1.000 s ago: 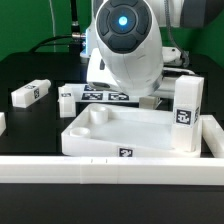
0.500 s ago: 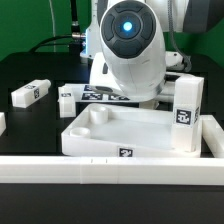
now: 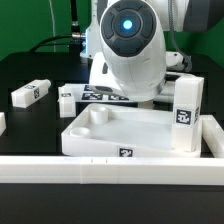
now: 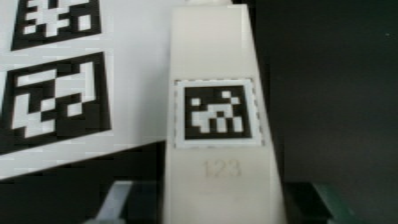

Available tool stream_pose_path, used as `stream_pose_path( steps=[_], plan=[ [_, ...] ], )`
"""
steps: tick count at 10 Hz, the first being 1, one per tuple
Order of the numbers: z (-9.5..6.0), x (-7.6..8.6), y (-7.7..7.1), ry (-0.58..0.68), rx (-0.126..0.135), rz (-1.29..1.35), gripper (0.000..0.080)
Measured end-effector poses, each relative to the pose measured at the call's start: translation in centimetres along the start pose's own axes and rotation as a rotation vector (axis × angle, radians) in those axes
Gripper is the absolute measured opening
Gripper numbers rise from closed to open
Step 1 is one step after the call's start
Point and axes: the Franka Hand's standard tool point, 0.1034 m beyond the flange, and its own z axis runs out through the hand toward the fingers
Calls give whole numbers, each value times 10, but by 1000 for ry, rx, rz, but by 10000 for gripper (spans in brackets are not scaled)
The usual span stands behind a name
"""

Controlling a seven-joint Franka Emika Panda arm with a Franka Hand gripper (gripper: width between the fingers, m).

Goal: Assemble desk

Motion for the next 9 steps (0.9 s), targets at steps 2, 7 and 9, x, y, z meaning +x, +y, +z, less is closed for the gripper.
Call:
stream_pose_path(
  steps=[2, 7, 9],
  plan=[
    [-18, -6, 4, -5, 12, -8, 288],
    [-78, -20, 12, 34, 1, -74, 291],
    [-76, -19, 12, 40, 1, -73, 291]
  ],
)
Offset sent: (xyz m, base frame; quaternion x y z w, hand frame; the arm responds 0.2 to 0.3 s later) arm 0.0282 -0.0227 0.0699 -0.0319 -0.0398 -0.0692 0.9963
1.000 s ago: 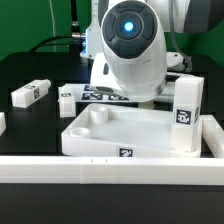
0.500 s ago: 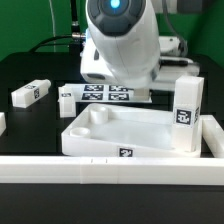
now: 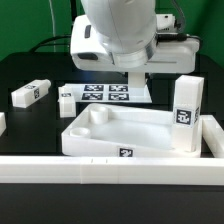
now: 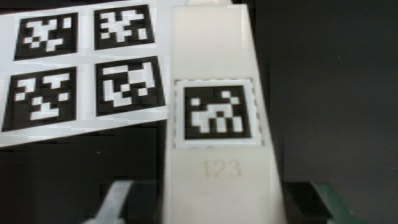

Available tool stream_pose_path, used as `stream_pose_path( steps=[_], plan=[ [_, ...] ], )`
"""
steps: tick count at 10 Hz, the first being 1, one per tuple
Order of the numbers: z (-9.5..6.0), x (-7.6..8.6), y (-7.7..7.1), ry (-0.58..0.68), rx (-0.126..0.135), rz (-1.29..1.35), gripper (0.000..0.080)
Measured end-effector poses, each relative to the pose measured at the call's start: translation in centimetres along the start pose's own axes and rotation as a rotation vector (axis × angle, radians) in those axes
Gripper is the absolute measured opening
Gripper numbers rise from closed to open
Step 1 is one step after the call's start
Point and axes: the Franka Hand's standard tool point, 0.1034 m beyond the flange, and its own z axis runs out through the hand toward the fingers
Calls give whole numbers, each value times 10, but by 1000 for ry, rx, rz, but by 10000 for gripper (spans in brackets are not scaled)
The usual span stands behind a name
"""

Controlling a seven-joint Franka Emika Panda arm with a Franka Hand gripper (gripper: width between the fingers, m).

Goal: Assemble desk

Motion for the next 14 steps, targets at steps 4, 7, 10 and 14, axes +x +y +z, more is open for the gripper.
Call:
stream_pose_path(
  steps=[4, 7, 10, 14],
  plan=[
    [-57, 3, 3, 321, 20, -65, 291],
    [-83, 8, 3, 543, 30, -76, 291],
    [-86, 12, 4, 717, 26, -76, 291],
    [-139, 12, 16, 930, 15, -113, 291]
  ],
)
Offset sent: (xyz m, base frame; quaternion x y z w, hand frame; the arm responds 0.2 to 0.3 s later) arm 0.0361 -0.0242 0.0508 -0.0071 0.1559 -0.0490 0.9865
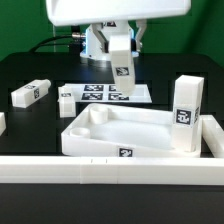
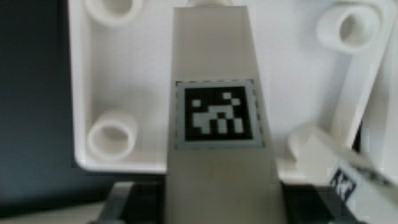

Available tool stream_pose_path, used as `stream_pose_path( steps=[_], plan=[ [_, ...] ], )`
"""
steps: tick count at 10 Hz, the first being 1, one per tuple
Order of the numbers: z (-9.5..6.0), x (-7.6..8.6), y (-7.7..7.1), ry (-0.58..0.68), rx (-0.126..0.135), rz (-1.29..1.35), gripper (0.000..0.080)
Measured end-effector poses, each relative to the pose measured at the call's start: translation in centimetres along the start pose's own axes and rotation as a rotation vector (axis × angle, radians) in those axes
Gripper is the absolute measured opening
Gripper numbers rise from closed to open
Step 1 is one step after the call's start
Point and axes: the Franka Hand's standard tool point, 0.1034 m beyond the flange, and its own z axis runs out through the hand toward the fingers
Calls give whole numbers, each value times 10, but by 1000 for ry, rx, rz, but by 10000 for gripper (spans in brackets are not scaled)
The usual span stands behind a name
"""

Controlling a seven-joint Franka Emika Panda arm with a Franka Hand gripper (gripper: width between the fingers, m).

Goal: Assemble desk

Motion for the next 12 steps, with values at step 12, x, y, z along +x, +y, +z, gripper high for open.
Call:
stream_pose_path(
  steps=[12],
  plan=[
    [9, 17, 44, 218, -76, -97, 291]
  ],
)
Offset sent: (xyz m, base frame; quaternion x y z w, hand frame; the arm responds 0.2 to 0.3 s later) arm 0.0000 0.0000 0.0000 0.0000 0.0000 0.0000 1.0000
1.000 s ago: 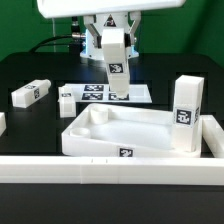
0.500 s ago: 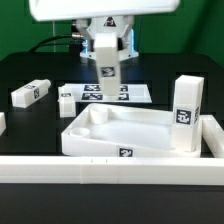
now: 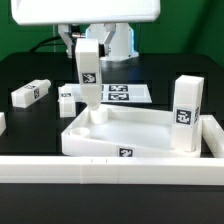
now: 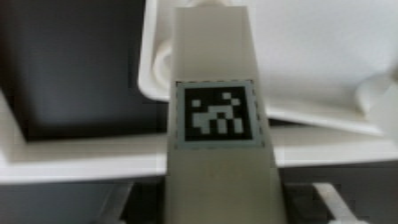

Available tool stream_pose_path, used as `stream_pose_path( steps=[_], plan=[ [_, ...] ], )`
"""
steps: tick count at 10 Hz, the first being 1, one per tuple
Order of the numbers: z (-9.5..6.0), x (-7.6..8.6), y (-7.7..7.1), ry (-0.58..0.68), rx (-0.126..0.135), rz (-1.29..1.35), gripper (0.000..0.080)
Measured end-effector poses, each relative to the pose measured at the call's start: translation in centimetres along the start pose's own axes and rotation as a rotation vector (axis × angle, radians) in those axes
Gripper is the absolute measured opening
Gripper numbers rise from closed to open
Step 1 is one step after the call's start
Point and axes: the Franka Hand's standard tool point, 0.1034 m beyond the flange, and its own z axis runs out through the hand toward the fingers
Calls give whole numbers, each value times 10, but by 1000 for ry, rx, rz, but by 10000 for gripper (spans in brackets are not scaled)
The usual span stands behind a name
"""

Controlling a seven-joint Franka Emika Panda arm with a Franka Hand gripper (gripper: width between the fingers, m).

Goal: Assemble desk

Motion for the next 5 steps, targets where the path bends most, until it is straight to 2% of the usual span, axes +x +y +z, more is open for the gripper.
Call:
stream_pose_path(
  steps=[1, 2, 4, 5],
  plan=[
    [3, -2, 7, 44, -24, -17, 291],
    [1, 4, 17, 128, -65, -36, 291],
    [-2, 6, 18, 181, -85, -32, 291],
    [-1, 5, 18, 175, -84, -32, 291]
  ],
)
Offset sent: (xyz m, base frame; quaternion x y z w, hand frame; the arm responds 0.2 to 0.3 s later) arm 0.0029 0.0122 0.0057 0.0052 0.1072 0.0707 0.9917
